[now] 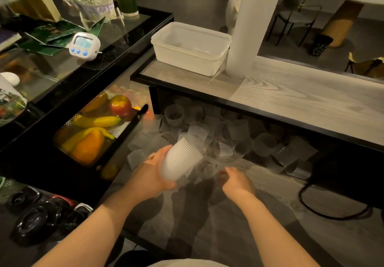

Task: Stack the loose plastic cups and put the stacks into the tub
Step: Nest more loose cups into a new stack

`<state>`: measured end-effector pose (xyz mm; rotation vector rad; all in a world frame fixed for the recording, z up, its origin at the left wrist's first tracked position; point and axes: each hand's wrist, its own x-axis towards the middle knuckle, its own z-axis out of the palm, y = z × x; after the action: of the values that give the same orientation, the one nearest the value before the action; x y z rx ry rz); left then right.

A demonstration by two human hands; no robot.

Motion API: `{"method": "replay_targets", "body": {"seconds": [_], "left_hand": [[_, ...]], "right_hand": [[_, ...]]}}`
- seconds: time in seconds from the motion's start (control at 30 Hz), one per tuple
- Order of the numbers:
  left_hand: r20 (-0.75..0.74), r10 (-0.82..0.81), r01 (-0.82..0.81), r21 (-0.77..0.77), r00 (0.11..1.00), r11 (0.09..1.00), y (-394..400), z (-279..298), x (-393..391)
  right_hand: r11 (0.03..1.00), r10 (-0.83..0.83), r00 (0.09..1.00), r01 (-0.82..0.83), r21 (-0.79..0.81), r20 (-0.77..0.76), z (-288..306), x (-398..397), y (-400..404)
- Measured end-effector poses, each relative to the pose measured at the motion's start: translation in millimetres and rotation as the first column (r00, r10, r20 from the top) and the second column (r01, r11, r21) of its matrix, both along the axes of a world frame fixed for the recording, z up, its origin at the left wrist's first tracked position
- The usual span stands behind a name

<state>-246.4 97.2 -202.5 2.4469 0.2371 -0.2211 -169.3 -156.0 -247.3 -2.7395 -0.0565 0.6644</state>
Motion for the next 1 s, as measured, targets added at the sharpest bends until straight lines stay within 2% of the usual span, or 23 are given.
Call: {"method": "replay_targets", "body": {"seconds": [0.17, 0.23, 0.3, 0.4, 0.5, 0.57, 0.63, 0.67, 0.73, 0.8, 0.87, 0.9, 0.93, 1.0], "left_hand": [[-0.001, -0.034, 0.034, 0.02, 0.999, 0.999, -3, 2, 3], [0.001, -0.042, 0.042, 0.029, 0.999, 0.999, -5, 1, 5], [-0.004, -0.049, 0.049, 0.028, 0.999, 0.998, -6, -1, 7], [-0.044, -0.083, 0.084, 0.02, 0.996, 0.996, -11, -5, 9], [-0.087, -0.114, 0.112, -0.038, 0.99, 0.993, -18, -10, 12], [-0.112, -0.124, 0.121, -0.038, 0.986, 0.992, -25, -13, 18], [-0.129, -0.146, 0.146, -0.011, 0.981, 0.989, -34, -11, 26], [-0.133, -0.159, 0.161, 0.003, 0.978, 0.987, -39, -9, 30], [-0.13, -0.192, 0.197, 0.031, 0.973, 0.98, -48, -4, 37], [-0.103, -0.229, 0.233, 0.033, 0.968, 0.972, -56, 0, 41], [-0.08, -0.261, 0.263, 0.019, 0.962, 0.964, -62, 4, 43], [-0.071, -0.274, 0.275, 0.01, 0.959, 0.961, -65, 7, 45], [-0.064, -0.283, 0.283, 0.0, 0.957, 0.959, -67, 9, 47], [-0.054, -0.292, 0.292, -0.019, 0.955, 0.956, -70, 14, 51]], "right_hand": [[0.975, 0.139, 0.99, -0.137, -0.173, -0.002, -30, -2, -7], [0.963, 0.137, 0.991, -0.134, -0.233, -0.002, -34, 1, -6], [0.964, 0.139, 0.987, -0.115, -0.24, 0.086, -36, 1, -12], [0.988, 0.087, 0.978, -0.061, -0.139, 0.191, -30, -1, -29], [0.984, -0.121, 0.979, 0.096, 0.15, 0.166, -19, 2, -42], [0.871, -0.342, 0.932, 0.265, 0.413, 0.122, -4, 3, -49], [0.649, -0.508, 0.861, 0.364, 0.668, 0.024, 12, 1, -56], [0.522, -0.538, 0.841, 0.389, 0.759, -0.06, 19, 0, -59], [0.285, -0.499, 0.842, 0.382, 0.879, -0.205, 32, -2, -65], [0.111, -0.412, 0.862, 0.37, 0.923, -0.296, 41, -1, -68], [0.046, -0.353, 0.871, 0.382, 0.923, -0.342, 51, -1, -66], [0.054, -0.341, 0.874, 0.386, 0.921, -0.347, 55, -1, -65], [0.08, -0.341, 0.879, 0.38, 0.922, -0.333, 57, 0, -64], [0.201, -0.354, 0.899, 0.341, 0.918, -0.256, 60, 1, -62]]}}
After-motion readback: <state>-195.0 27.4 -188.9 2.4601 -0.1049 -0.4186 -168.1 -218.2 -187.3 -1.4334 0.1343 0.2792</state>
